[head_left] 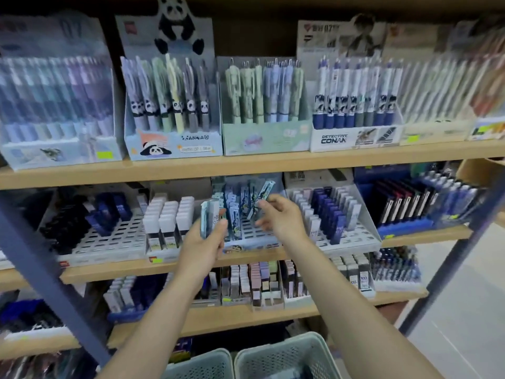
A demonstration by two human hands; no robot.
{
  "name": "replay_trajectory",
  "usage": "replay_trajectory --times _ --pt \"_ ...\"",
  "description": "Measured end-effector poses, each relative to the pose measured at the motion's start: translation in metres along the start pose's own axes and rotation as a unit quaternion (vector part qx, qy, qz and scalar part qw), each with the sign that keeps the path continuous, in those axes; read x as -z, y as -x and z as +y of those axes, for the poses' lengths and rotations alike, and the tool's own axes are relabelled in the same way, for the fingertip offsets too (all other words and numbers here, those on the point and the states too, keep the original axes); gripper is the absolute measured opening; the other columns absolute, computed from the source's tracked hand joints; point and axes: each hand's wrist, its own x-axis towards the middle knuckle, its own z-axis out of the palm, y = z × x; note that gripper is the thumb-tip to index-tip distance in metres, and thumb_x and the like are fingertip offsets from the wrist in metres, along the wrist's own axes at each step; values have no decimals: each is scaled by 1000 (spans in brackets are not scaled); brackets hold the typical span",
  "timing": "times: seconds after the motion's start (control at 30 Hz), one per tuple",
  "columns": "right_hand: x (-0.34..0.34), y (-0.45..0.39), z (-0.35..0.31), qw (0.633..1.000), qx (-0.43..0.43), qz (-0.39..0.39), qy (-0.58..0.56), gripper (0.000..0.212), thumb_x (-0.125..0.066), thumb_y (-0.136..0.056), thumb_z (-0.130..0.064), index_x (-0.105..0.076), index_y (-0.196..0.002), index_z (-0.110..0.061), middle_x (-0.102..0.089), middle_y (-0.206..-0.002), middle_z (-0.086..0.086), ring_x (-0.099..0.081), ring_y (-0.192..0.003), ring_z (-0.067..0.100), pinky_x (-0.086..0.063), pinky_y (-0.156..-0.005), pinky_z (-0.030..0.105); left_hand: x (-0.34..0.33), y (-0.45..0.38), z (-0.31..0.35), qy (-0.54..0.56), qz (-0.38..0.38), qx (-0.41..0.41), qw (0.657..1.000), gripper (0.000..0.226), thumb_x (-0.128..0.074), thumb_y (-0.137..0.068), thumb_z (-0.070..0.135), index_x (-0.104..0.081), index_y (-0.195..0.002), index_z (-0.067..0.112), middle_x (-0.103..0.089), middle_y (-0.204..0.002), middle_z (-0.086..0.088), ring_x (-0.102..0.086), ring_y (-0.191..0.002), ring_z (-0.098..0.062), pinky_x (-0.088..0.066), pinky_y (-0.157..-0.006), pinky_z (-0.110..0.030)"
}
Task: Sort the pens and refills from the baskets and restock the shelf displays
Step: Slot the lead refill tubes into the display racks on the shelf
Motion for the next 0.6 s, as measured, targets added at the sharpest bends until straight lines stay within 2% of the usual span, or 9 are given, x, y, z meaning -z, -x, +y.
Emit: replay_trajectory --times 0.07,0.13,0.17,0.23,0.33,0.4,0.53,0.6 --pt "-1 -11 0 1000 -16 -1 -22 4 -59 -100 -18 -58 -98 -21 -62 -104 -9 -67 -62 19 -61 -66 31 -3 -4 1 8 -14 -26 1000 23 -60 -98 40 -64 -121 38 -58 -71 5 -51 -59 -10 -43 -54 -23" --pt "-1 -21 2 999 -25 4 -48 12 -57 -101 -14 -52 -112 -17 -62 -105 -7 -69 -67 20 -62 -70 31 -5 -10 0 4 -28 -39 999 17 -59 -99 38 -62 -113 49 -56 -66 8 -48 -54 -6 -41 -52 -21" --pt "-2 -26 4 998 -24 9 -55 13 -55 -101 -13 -51 -113 -17 -63 -105 -4 -70 -71 21 -62 -75 34 -5 -11 -2 1 -32 -43 999 15 -59 -99 38 -62 -111 47 -55 -64 8 -48 -51 -5 -40 -51 -21" --pt "-3 -32 8 999 -13 14 -38 2 -55 -102 -15 -56 -104 -16 -65 -104 4 -69 -75 22 -61 -82 38 -6 -14 -3 -5 -36 -46 998 13 -59 -99 38 -64 -111 37 -56 -61 9 -47 -49 -4 -39 -50 -20" --pt "-4 -38 13 1000 -10 7 -16 13 -57 -101 -24 -61 -93 -14 -66 -97 4 -70 -74 22 -61 -80 38 -8 -18 -4 -15 -35 -55 998 18 -58 -100 37 -63 -117 39 -56 -59 10 -49 -50 -2 -40 -50 -19" --pt "-5 -41 17 1000 -19 -4 -3 13 -58 -101 -26 -63 -92 -17 -68 -96 1 -70 -73 21 -61 -82 38 -8 -21 -5 -19 -35 -62 997 22 -58 -100 37 -62 -122 40 -55 -58 11 -50 -52 -2 -41 -55 -22" --pt "-7 -45 27 999 -32 -14 -10 8 -58 -100 -23 -63 -99 -18 -67 -98 2 -70 -71 18 -60 -77 33 -8 -21 -6 -21 -43 -71 996 22 -56 -101 37 -62 -123 41 -55 -57 14 -50 -54 -2 -42 -57 -23" --pt "-8 -46 28 999 -32 -10 -22 16 -59 -100 -21 -62 -112 -11 -67 -98 1 -69 -68 16 -59 -70 26 -8 -21 -6 -17 -44 -72 996 24 -57 -101 36 -61 -124 41 -55 -58 16 -50 -55 -3 -42 -57 -22"
